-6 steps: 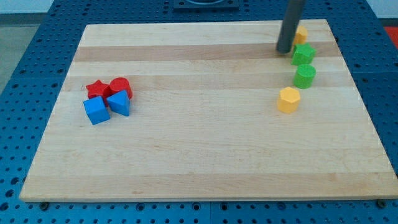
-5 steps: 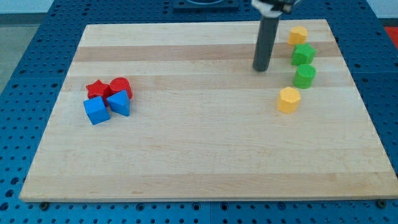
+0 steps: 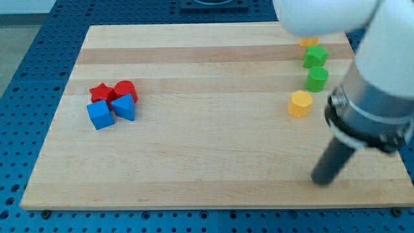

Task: Move green circle into the green star

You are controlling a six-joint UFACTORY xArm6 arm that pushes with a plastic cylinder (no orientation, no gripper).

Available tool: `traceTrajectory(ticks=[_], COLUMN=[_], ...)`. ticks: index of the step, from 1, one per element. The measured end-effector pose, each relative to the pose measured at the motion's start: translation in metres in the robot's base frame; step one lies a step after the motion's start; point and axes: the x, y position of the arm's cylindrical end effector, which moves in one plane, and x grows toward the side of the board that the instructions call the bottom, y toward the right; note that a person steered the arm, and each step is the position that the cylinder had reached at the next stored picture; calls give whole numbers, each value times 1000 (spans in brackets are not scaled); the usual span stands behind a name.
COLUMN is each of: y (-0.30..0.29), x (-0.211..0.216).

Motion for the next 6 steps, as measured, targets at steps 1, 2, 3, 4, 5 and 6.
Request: traceTrajectory(ticks=[1,2,3,4,5,6], y=[0,0,0,-11,-1,29], x=[-62,-67,-84,-85,-123,-162])
